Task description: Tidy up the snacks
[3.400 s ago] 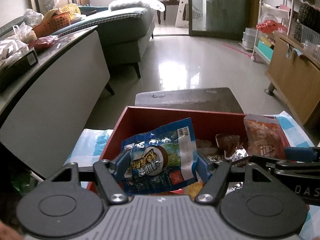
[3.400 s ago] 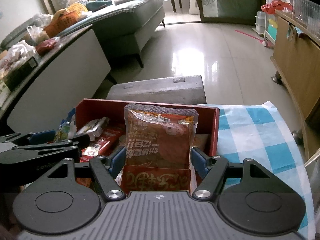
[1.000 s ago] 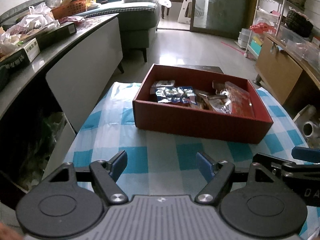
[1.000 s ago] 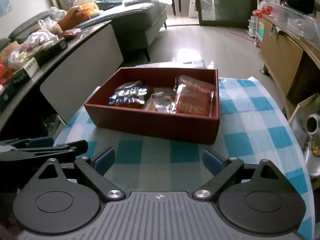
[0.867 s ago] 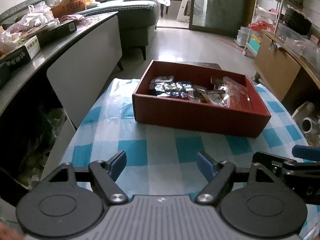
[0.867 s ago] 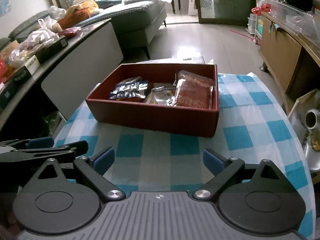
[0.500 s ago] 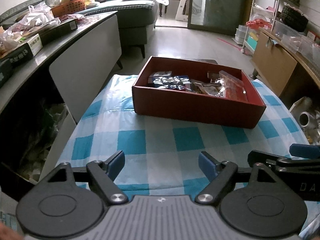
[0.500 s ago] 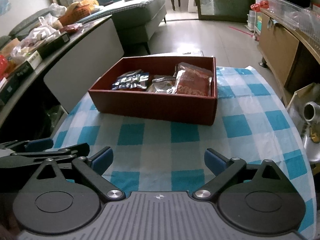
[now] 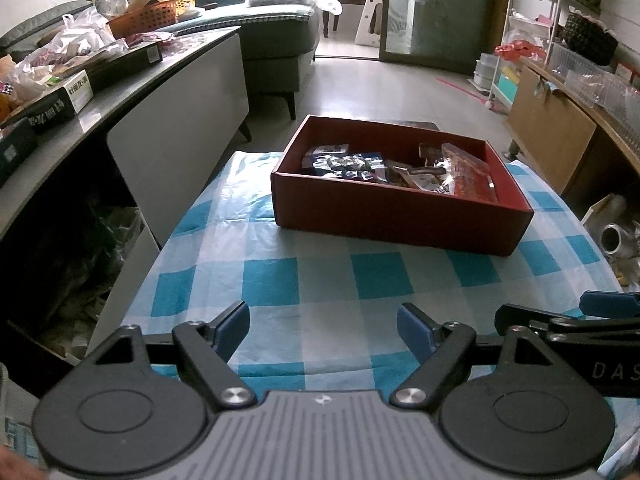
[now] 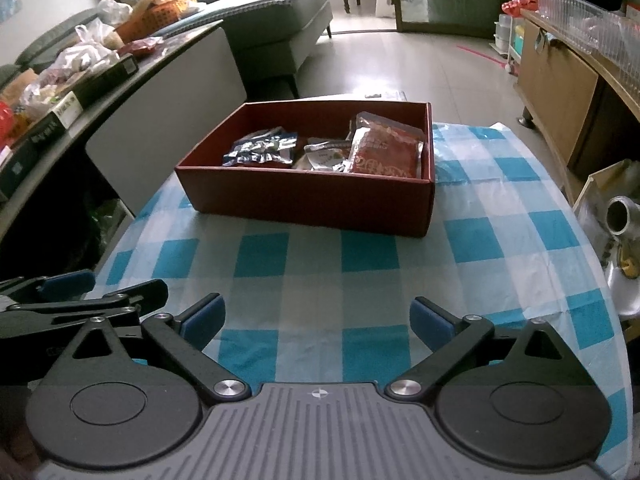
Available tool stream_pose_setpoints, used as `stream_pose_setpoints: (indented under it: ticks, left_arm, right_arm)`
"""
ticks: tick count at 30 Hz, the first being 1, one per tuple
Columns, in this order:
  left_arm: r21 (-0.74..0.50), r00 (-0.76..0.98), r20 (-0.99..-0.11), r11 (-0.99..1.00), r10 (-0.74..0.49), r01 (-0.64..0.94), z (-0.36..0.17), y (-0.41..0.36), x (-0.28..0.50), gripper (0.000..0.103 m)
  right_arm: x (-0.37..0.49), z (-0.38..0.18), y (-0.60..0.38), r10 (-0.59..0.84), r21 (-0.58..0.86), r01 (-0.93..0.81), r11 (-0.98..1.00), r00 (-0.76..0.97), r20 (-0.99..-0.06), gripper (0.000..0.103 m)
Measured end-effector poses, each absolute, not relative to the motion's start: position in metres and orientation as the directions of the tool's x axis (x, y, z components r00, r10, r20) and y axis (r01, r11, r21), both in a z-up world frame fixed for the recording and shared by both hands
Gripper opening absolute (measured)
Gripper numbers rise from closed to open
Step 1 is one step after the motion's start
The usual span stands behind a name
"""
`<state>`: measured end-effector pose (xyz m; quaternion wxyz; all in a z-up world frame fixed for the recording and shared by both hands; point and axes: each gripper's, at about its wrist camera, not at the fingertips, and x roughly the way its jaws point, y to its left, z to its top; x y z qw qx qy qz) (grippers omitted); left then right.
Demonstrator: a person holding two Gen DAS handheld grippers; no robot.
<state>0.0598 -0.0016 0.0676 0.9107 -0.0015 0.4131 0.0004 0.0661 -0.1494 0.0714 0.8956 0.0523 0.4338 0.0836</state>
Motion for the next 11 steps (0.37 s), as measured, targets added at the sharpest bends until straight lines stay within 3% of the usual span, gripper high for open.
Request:
stream_pose_setpoints:
  ticks: [11]
  left_arm:
    - [0.008, 0.663, -0.748, 1.0, 0.009, -0.005, 0.0673, -0.0022, 0.0593, 0.076]
  right_arm:
    - [0.066, 0.0712, -0.1495, 0.197, 0.167, -0.106, 0.98, 0.607, -0.77, 0.101]
